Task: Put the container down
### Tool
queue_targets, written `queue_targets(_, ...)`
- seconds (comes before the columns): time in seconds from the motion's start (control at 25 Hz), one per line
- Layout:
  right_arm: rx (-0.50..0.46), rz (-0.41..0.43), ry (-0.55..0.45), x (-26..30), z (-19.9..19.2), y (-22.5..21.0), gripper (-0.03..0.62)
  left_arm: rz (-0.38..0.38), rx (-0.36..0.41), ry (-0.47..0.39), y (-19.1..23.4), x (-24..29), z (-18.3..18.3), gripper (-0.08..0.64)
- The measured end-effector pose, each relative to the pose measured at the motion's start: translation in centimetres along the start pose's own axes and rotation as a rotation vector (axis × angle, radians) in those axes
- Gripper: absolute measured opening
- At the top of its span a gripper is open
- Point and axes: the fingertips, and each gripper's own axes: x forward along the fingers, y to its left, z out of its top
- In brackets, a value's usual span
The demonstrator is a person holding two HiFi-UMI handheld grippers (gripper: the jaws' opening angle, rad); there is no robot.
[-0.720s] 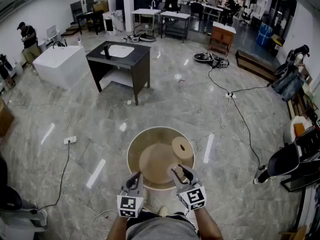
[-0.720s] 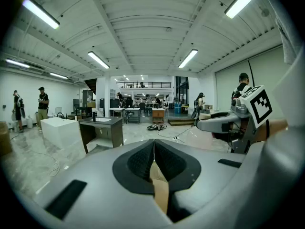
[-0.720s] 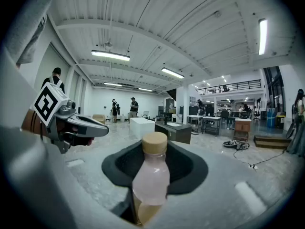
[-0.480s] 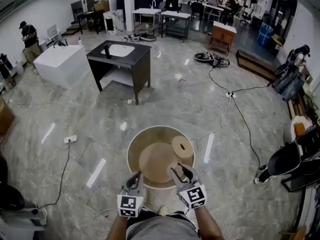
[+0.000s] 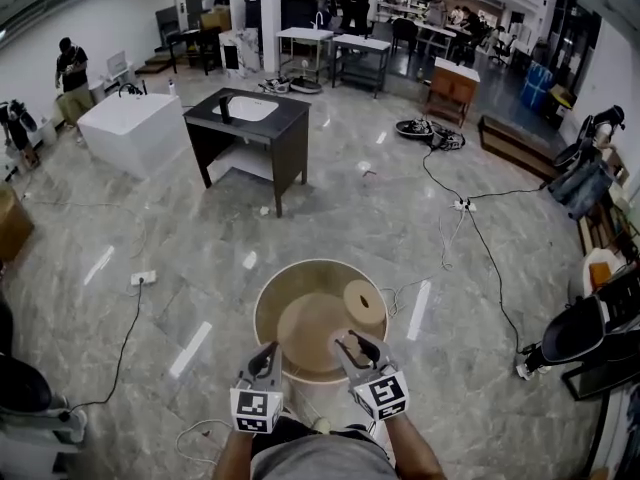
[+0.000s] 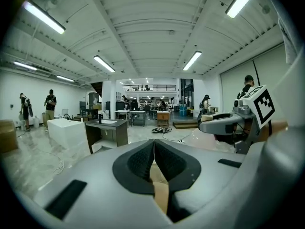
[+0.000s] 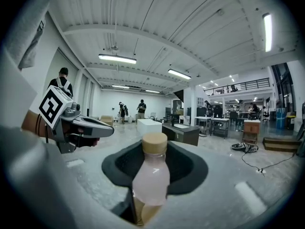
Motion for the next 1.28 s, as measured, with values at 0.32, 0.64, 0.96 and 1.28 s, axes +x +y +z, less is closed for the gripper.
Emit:
queue_targets(0.32,0.011,0.006,0.002,3.6,-0.3,-0.9,0.137,-0.005,0.019,-0.005,2.3,3.1,0.6,0.020)
queue_targets(0.64,0.048,-0.061,0.010,11.9,-0.2,-4.3,0.137,-0.078,0.039,0.016,8.5,10.7,1.5,0.020)
queue_targets(0.96,0.095,-0.163,0.024,18.5,0.5,-7.9,0.137,-0.177,0.063,0.027,13.2,18.1,3.5,0.020)
queue_targets(1.28,0.106,-0.264,0.032,23.0,0.9,-9.9,0.137,-0.302,0.081,0.034,16.0,23.8,3.8,0.020)
